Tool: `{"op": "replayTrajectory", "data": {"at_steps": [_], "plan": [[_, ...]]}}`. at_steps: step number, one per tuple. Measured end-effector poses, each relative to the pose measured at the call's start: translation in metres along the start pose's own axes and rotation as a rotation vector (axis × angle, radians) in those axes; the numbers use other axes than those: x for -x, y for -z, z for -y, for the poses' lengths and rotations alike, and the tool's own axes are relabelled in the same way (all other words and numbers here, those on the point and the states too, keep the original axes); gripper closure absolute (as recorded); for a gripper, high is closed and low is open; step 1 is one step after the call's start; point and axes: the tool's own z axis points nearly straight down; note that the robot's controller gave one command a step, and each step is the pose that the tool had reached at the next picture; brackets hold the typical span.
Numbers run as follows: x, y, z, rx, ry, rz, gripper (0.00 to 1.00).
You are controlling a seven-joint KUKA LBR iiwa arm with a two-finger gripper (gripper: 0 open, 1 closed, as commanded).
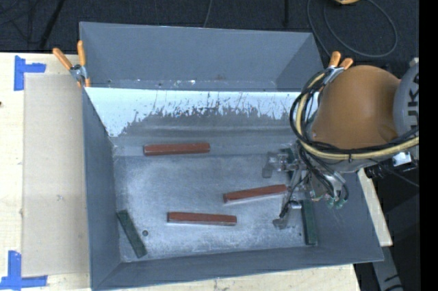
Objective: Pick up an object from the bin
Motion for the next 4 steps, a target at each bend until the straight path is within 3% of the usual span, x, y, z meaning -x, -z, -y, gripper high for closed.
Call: {"op": "replayTrajectory", "data": {"at_steps": [1,2,3,4], "plan": [[0.017,-0.054,-0.006,0.000,0.006,0.007,0.00],[0.050,-0.117,-0.012,0.001,-0.112,0.006,0.00],[0.054,-0.140,0.020,0.000,-0.070,0.000,1.00],[0.054,-0.140,0.020,0.000,-0.070,0.000,1.00]]}}
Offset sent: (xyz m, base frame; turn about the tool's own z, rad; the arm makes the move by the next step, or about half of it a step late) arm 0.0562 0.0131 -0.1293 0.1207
